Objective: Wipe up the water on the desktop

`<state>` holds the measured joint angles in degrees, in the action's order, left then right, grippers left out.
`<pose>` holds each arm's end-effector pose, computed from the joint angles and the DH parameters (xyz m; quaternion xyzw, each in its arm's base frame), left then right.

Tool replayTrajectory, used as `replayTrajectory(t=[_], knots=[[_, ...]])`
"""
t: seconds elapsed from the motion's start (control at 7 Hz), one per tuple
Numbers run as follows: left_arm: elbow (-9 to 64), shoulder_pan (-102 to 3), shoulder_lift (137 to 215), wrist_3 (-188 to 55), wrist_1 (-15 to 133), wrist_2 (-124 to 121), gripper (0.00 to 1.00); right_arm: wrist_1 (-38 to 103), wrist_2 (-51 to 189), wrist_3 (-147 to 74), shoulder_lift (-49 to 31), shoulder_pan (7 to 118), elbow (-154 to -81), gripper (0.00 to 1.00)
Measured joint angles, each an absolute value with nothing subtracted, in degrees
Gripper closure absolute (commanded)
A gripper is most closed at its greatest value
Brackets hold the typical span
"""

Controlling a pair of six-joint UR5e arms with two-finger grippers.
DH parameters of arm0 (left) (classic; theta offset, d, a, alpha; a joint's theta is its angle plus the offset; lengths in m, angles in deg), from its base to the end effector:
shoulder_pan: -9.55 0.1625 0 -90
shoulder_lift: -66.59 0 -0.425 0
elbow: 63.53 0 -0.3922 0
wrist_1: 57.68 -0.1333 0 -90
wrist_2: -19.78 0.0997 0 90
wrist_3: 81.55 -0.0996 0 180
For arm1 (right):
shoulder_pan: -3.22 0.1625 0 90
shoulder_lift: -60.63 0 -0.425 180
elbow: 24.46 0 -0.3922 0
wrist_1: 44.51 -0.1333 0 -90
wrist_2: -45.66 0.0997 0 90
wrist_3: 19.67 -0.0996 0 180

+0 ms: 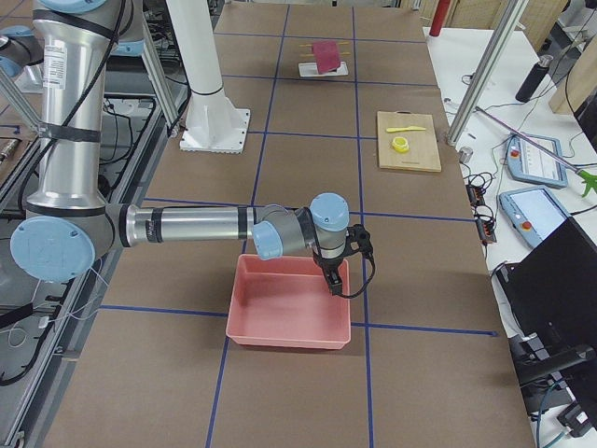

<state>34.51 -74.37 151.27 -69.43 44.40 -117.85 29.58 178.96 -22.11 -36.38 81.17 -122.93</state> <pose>-0.0100 -0.4696 0.6065 0.0530 0.4140 0.0041 0.9087 -0.0318 -0.4605 0.6137 0.0932 -0.3795 -0.1325 0.9109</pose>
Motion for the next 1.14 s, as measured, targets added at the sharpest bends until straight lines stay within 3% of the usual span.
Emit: replayTrajectory(t=[1.14], knots=[[35.77, -70.49, 151.32, -60.30, 52.73, -123.71, 0.02, 29.24, 183.61, -22.11, -38.27, 81.08, -124.62, 0.00]])
